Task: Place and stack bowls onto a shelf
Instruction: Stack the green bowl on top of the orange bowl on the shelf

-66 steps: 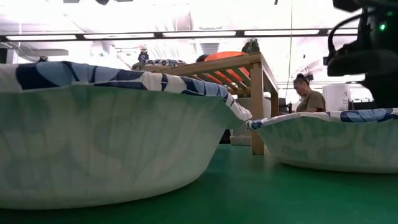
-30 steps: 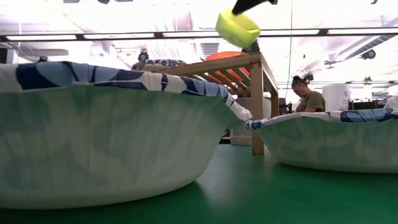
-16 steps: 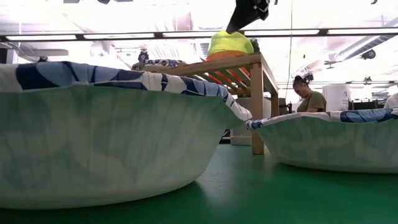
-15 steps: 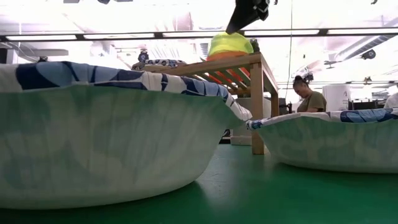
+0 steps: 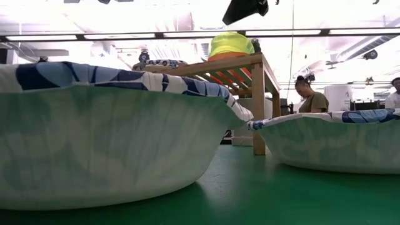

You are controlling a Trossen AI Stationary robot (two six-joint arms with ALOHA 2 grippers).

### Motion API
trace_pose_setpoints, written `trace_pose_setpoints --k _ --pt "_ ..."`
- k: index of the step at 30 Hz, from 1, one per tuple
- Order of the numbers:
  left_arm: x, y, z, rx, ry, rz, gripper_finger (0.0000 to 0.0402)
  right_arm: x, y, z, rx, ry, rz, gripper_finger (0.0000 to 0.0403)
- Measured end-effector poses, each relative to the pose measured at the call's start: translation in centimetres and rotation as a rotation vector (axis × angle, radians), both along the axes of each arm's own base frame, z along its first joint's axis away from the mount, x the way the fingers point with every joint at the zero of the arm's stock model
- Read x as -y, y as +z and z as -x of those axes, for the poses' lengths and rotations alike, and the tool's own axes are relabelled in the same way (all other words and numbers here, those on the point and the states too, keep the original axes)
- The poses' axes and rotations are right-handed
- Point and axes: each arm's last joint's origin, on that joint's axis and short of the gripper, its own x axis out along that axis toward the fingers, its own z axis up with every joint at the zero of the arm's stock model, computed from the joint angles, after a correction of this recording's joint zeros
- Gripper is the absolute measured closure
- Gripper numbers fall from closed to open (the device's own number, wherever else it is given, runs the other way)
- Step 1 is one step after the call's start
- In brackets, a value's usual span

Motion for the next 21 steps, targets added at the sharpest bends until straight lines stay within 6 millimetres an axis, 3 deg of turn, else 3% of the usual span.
trace_pose_setpoints --k 10,21 --pt "0.0 0.0 0.0 0.000 0.000 0.000 0.0361 0.0 -1.9 -1.1 -0.031 -0.008 -0.007 0.0389" --pt "0.0 0.0 0.0 0.000 0.000 0.000 0.0361 0.3 -1.1 -1.4 0.055 -0.096 0.056 0.0394"
